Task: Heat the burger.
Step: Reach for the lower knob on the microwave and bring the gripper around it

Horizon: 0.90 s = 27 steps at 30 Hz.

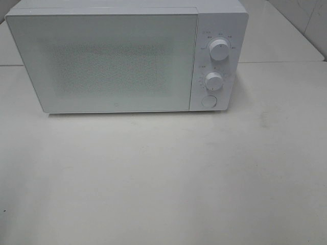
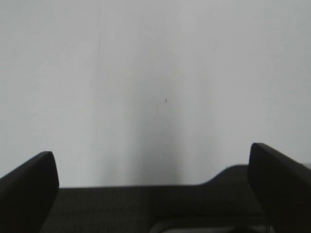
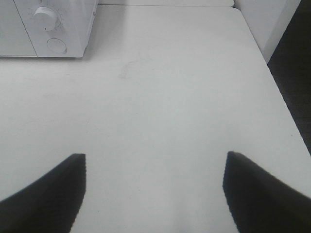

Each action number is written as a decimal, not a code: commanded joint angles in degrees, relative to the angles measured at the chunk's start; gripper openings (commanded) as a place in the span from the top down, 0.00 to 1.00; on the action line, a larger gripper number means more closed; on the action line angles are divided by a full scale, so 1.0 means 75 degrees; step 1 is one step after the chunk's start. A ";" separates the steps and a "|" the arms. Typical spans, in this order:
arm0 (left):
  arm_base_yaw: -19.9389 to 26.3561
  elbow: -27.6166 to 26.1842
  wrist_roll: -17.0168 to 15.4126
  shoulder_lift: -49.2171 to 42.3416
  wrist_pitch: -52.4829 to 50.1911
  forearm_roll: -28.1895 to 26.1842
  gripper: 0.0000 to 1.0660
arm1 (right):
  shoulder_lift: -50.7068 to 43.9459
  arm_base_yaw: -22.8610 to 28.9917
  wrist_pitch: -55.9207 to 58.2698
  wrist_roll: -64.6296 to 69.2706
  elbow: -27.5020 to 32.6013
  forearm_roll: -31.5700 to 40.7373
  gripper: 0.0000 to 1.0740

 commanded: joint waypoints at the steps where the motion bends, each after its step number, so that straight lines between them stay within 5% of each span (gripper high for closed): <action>1: 0.0000 0.0214 -0.0008 -0.0848 -0.0176 0.0023 0.08 | -0.0199 -0.0015 -0.0008 0.0023 0.0008 -0.0015 0.29; 9: 0.0000 0.0351 -0.0015 -0.2574 -0.0344 0.0092 0.08 | -0.0199 -0.0015 -0.0008 0.0023 0.0008 -0.0015 0.29; 27: 0.0000 0.0351 -0.0015 -0.3591 -0.0344 0.0038 0.08 | -0.0160 -0.0015 -0.0008 0.0023 0.0008 -0.0008 0.29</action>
